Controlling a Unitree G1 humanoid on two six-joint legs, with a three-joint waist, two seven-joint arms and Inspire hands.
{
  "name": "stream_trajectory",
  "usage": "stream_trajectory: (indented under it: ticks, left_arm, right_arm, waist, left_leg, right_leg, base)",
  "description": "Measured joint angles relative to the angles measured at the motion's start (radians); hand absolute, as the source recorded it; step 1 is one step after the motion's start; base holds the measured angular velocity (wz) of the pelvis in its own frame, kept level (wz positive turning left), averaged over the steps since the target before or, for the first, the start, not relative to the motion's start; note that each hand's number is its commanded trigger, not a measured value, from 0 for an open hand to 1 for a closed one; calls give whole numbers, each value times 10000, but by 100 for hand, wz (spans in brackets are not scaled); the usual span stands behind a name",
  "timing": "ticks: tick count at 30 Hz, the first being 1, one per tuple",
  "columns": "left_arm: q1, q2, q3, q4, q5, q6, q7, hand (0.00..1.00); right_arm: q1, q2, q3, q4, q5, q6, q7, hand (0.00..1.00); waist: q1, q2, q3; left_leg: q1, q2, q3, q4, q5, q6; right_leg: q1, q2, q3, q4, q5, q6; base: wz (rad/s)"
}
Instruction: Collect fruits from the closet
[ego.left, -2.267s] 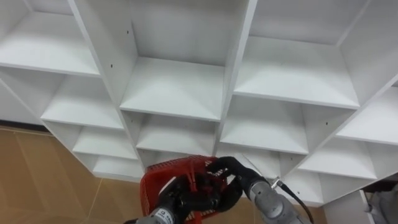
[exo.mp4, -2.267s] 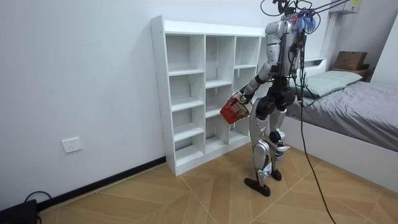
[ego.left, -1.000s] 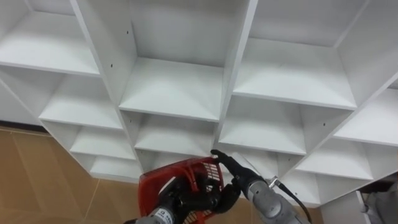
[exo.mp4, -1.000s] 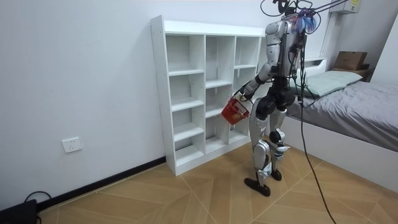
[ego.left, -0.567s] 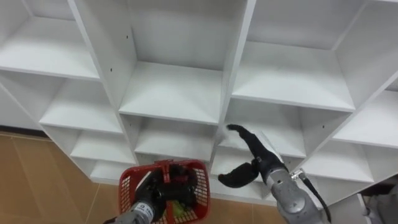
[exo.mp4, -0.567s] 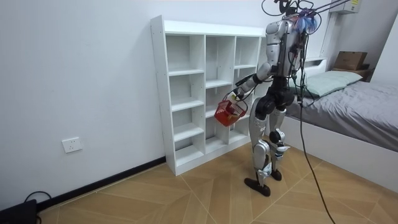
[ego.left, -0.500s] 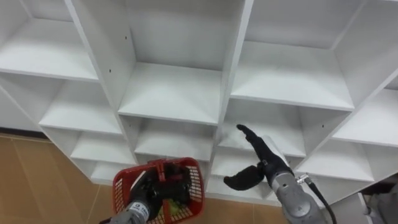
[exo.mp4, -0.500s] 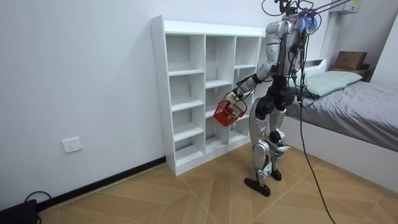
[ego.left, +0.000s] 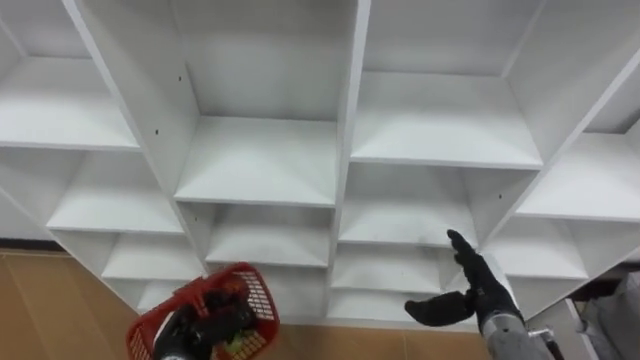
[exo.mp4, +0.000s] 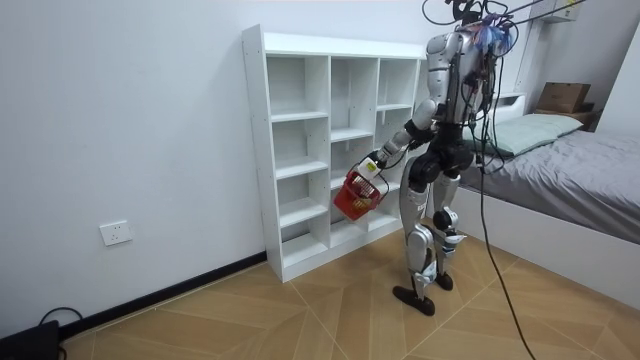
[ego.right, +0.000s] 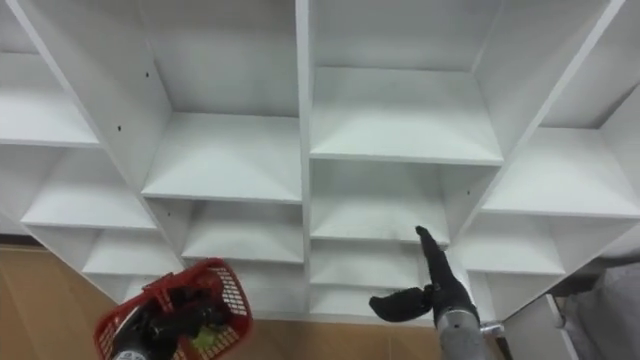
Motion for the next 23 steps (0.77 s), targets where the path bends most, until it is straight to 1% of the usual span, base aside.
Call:
stream_trajectory:
  ticks: [2, 3, 5, 6, 9, 10, 11, 12, 13, 15, 16, 19, 21, 23]
  left_arm:
    - [141, 1, 58, 3, -1, 0, 66, 100]
    - [210, 3, 97, 44, 0, -5, 125, 100]
    - [250, -1, 206, 301, 0, -7, 246, 100]
    - [250, 6, 288, 491, -12, -34, 325, 100]
    - [247, 19, 496, 1175, 10, -297, 460, 100]
    - [274, 18, 561, 1458, 1, -345, 480, 100]
    - [298, 18, 594, 1611, 1, -358, 482, 100]
    - [424, 18, 620, 1840, 25, -373, 506, 100]
    - [631, 13, 653, 1935, 203, -374, 535, 100]
    - [836, 5, 806, 2111, 448, -427, 649, 100]
    - [833, 6, 931, 2422, 541, -539, 709, 100]
    - [822, 4, 1200, 3303, 903, -649, 778, 100]
    - [885, -46, 1288, 3552, 1116, -639, 791, 100]
    - [998, -114, 1377, 3566, 1468, -635, 842, 100]
  right_arm:
    - [167, -6, -190, 60, 430, -62, -43, 0]
    - [189, -8, -251, 366, 687, -192, -80, 0]
    - [289, -7, -280, 812, 1214, -194, -164, 0]
    - [368, 1, -312, 1084, 1582, -242, -248, 0]
    - [384, 75, -694, 2006, 2817, -427, -373, 0]
    - [430, 77, -845, 2294, 3243, -456, -419, 0]
    - [453, 77, -921, 2414, 3449, -481, -426, 0]
    - [550, 78, -1084, 2611, 3815, -542, -420, 0]
    - [647, 77, -1259, 2820, 4060, -595, -417, 0]
    - [723, 74, -1523, 3376, 4474, -662, -403, 0]
    - [720, 71, -1668, 3887, 4804, -739, -408, 0]
    - [800, 73, -1740, 4785, 5486, -776, -318, 0]
    - [901, 90, -1861, 5241, 5621, -776, -248, 0]
    - [1036, 96, -1878, 5533, 5588, -773, -226, 0]
  waist:
    - [-5, -32, -24]
    - [-2, -45, -27]
    - [-9, -43, -28]
    - [-30, 0, -6]
    - [-69, 34, 11]
    - [-71, 110, 36]
    - [-70, 115, 30]
    - [-76, 163, 19]
    - [-102, 188, 21]
    - [-109, 237, 23]
    - [-106, 264, 17]
    - [-134, 342, 10]
    - [-155, 360, 18]
    - [-120, 363, 19]
  left_leg:
    - [23, 0, 24, -16, 0, 0]
    - [103, 0, 33, -32, 0, 0]
    - [270, 1, 38, -53, -26, -8]
    - [325, 12, 29, -57, -69, -14]
    - [331, 14, 36, -65, -93, -15]
    - [334, 18, 35, -57, -117, -19]
    - [343, 19, 35, -56, -126, -21]
    - [372, 21, 38, -59, -139, -23]
    - [426, 21, 46, -59, -161, -26]
    - [497, 23, 65, -62, -194, -26]
    - [505, 21, 79, -69, -208, -27]
    - [529, 28, 143, -94, -252, -26]
    - [530, 26, 157, -93, -271, -20]
    - [533, 27, 176, -93, -284, -16]
  right_leg:
    - [14, -3, -19, -7, -5, 7]
    - [76, -3, -13, -10, -5, 8]
    - [181, -4, -23, -32, -34, 20]
    - [217, 0, 12, 4, -82, 24]
    - [308, 12, 49, 1, -101, 32]
    - [302, 18, 57, -2, -106, 35]
    - [311, 23, 71, -4, -108, 37]
    - [310, 31, 103, 1, -118, 43]
    - [313, 32, 111, 1, -138, 50]
    - [353, 34, 111, 1, -166, 62]
    - [380, 33, 116, 2, -182, 75]
    - [419, 52, 203, 3, -205, 84]
    - [451, 51, 213, -5, -212, 96]
    - [430, 56, 242, -3, -217, 101]
  base:
    - [0]
    - [0]
    - [0]
    - [0]
    - [0]
    - [0]
    - [-4]
    - [-5]
    - [-5]
    - [0]
    - [0]
    - [-7]
    - [0]
    - [0]
